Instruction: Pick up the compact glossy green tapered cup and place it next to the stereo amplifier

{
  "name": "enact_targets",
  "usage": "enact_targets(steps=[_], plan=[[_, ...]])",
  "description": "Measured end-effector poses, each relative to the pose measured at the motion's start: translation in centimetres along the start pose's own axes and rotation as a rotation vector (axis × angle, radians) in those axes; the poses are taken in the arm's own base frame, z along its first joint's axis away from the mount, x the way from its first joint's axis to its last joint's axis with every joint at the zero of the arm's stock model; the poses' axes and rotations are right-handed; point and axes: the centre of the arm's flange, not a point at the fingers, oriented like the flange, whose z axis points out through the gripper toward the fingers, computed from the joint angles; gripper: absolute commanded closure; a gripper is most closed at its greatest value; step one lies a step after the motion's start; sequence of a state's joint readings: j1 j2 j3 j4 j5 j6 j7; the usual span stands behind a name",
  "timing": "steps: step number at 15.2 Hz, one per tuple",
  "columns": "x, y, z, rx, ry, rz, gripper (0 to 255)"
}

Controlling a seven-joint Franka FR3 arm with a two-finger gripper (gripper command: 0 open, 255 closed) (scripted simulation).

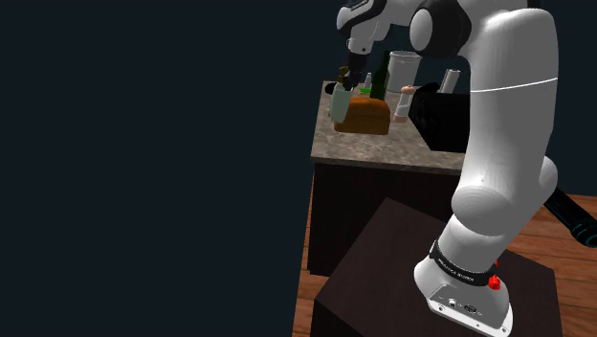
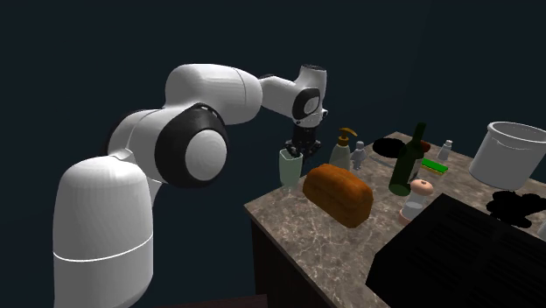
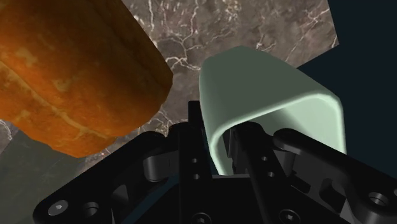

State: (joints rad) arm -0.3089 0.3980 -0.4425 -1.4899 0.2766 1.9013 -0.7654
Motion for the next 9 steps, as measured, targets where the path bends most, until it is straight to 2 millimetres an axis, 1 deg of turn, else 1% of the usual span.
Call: enact_targets(steps=[9], plan=[[0.7,-0.2,-4.7,0.000,0.000,0.000,255]])
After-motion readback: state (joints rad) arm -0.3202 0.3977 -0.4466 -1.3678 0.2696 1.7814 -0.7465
